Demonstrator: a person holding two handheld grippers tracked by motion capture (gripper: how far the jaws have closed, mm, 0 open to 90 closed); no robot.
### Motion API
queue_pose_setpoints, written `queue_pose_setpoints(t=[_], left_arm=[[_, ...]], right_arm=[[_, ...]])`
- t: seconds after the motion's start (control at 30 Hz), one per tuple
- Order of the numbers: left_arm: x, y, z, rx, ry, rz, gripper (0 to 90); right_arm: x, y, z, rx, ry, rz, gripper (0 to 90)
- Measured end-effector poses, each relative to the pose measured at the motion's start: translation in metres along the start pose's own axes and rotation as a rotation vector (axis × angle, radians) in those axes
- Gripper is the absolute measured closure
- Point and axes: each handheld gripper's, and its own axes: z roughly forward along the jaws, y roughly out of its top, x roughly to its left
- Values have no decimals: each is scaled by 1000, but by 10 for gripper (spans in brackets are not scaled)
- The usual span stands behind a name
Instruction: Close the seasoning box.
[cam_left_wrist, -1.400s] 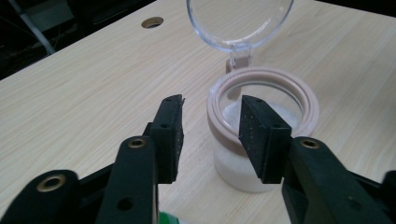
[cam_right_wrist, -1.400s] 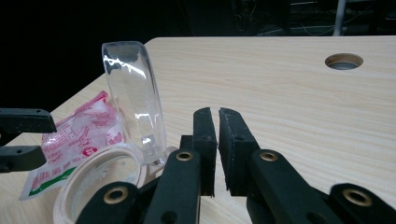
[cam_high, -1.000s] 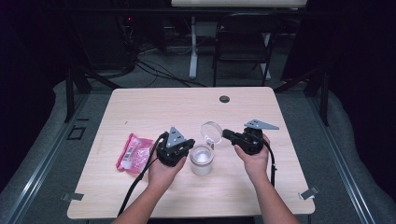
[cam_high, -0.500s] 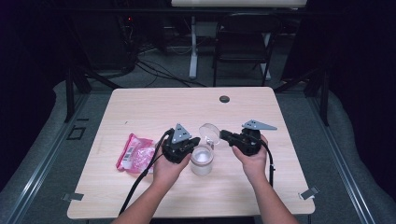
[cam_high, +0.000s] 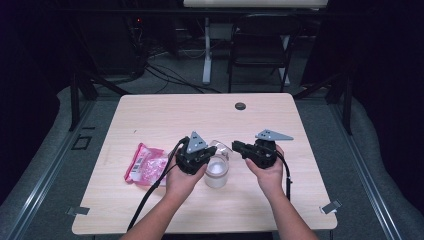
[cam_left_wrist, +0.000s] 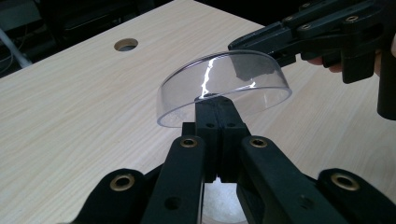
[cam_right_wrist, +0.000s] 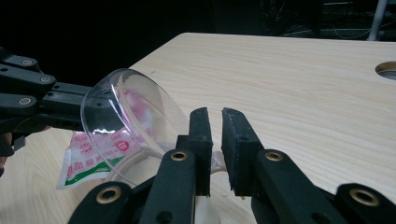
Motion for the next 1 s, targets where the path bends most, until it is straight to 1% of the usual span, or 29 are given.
queue_pose_setpoints(t=[0.13,0.3,0.47,0.63,0.73,0.77,0.97,1.0], left_arm=[[-1,-4,-1,1,6,9,900],[-2,-11,-3,6,-4,-6,893],[-3,-18,-6,11,-2,-5,894],[-3,-24,-7,21,-3,-5,896],[-3,-26,-8,23,-3,-7,897],[-4,-27,-8,23,-3,-9,897],[-4,-33,-8,31,-7,-12,897],[-4,-34,-8,33,-7,-14,897]], right_arm=[[3,0,1,-5,3,-2,817],[5,0,2,8,9,-17,813],[11,0,3,9,23,-27,802],[18,-1,7,21,28,-59,809],[19,-2,8,24,28,-56,808],[18,-3,8,29,30,-62,807],[21,-4,9,34,32,-63,806],[21,-4,9,41,31,-70,806]])
